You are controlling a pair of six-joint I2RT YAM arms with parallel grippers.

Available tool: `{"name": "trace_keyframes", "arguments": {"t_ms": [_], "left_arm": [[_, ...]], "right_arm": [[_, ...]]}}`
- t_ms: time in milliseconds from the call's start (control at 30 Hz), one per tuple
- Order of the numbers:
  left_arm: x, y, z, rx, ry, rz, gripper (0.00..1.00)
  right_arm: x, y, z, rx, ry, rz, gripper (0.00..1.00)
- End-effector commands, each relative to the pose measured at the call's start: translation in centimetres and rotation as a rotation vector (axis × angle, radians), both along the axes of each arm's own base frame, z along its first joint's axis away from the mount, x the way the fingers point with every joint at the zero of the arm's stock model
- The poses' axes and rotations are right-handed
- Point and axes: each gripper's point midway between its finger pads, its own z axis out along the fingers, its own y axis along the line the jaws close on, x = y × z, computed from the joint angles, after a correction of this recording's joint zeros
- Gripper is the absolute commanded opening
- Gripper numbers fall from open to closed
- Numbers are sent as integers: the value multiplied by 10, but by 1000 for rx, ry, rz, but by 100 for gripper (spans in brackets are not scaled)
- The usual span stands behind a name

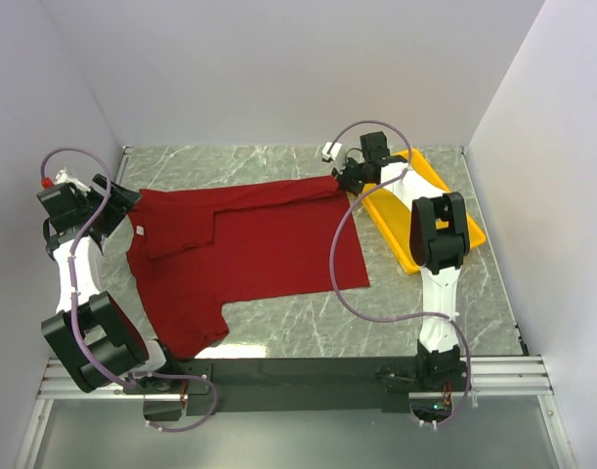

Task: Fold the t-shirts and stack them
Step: Fold the tshirt

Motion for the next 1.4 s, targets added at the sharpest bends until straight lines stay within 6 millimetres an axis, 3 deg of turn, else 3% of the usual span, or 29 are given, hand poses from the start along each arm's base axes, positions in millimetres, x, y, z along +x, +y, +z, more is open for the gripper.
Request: {"name": "trace_keyframes", "arguments": {"t_ms": [0,133,233,333,367,400,567,767,833,900,933,1000,1033,1133,1367], "left_arm": [[2,-5,10,24,-28,-45,83],[1,-5,10,24,-23,-49,83],[1,-6,10,26,-20,-56,83],[-1,-5,10,33,-14,-58,83],[-1,-6,9,35,-12,-62,83],[-1,-5,9,36,-9,-62,83],[-1,-7,6,30,-7,-74,83],[-9,-8,-8,24,44,-70,83],[-14,-8,-16,14,65,-62,83],[-18,-9,-23,1,82,-49,83],[-19,-8,-24,-1,85,-42,83],[-22,-7,-28,-7,92,-29,83],[-22,-6,-27,-6,91,-26,83],[-23,-6,-28,-8,92,-27,83],[-26,-5,-33,-11,102,-29,83]], "right_arm": [[14,-2,31,14,-88,-11,6],[14,-2,30,9,-83,-9,11],[8,-7,24,-20,-65,2,26],[-4,-13,33,0,-70,24,35],[-9,-14,50,36,-94,47,38],[-17,-16,48,48,-84,59,38],[-39,-5,69,140,-43,117,36],[-58,31,79,194,79,116,20],[-58,34,72,185,97,52,20],[-45,32,74,183,78,-7,21],[-38,26,58,148,103,-54,23],[-27,20,56,96,108,-70,27],[-21,11,33,22,125,-103,28],[-11,-3,11,-110,113,-80,31],[-20,-17,-7,-234,105,33,34]]}}
